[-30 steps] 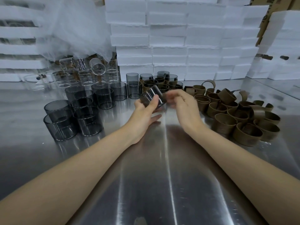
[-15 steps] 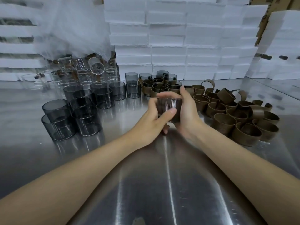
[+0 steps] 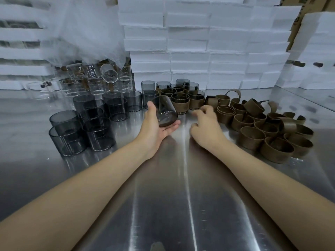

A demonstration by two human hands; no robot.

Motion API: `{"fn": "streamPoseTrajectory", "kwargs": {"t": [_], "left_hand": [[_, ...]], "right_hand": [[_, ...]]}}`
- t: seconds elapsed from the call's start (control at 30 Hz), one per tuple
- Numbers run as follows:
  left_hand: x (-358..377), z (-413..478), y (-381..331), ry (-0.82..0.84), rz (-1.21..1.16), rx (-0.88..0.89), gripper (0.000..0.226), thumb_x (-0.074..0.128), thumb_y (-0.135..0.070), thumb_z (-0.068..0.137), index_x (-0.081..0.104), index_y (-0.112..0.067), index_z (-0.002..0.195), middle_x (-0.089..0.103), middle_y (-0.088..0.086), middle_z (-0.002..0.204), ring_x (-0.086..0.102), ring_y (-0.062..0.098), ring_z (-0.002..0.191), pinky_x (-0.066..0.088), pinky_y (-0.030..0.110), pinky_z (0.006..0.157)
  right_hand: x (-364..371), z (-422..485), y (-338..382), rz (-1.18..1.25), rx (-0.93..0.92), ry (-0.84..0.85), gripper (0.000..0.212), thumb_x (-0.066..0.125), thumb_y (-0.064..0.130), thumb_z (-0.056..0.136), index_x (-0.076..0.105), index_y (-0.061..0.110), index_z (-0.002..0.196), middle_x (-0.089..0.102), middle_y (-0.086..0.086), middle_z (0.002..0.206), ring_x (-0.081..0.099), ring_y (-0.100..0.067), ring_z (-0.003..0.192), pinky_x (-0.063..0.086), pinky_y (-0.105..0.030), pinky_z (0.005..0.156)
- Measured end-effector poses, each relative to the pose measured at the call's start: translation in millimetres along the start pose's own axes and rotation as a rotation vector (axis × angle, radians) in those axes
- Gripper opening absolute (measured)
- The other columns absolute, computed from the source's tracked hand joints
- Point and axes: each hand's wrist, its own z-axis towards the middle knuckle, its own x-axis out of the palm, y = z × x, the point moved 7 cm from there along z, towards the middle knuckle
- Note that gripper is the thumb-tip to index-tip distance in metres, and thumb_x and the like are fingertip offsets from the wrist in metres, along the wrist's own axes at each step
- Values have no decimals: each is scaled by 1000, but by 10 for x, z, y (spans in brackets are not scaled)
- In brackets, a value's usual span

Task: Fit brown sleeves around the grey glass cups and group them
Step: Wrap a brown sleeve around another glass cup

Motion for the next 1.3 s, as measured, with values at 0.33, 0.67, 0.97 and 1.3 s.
{"fn": "streamPoseTrajectory", "kwargs": {"t": [0.33, 0.67, 0.97, 1.3], "left_hand": [[32, -26, 15, 19, 53, -30, 49, 34, -51, 102, 47, -9, 123, 64, 18, 104, 72, 26, 69, 61, 30, 61], [25, -23, 27, 20, 65, -37, 47, 37, -52, 101, 49, -11, 120, 64, 19, 105, 73, 26, 65, 61, 29, 62], [44, -20, 14, 41, 100, -17, 45, 37, -50, 102, 50, -9, 118, 70, 14, 86, 72, 25, 64, 59, 28, 56], [126, -69, 32, 120, 206, -38, 54, 34, -48, 103, 48, -5, 133, 69, 21, 105, 71, 28, 66, 59, 27, 55]], "right_hand": [[-177, 76, -315, -87, 179, -101, 44, 47, 8, 91, 43, 10, 135, 38, -17, 136, 42, -36, 122, 38, -43, 93], [-363, 50, -277, -56, 140, -334, 33, 44, 16, 97, 49, 17, 130, 41, -8, 134, 57, -32, 100, 37, -34, 69], [-224, 112, -400, 158, 273, -172, 50, 47, 34, 95, 41, 16, 141, 55, -8, 133, 53, -27, 117, 42, -35, 80], [-230, 119, -328, 439, 161, -220, 13, 55, 15, 91, 68, 17, 89, 64, 2, 73, 62, -14, 64, 53, -25, 64]]}}
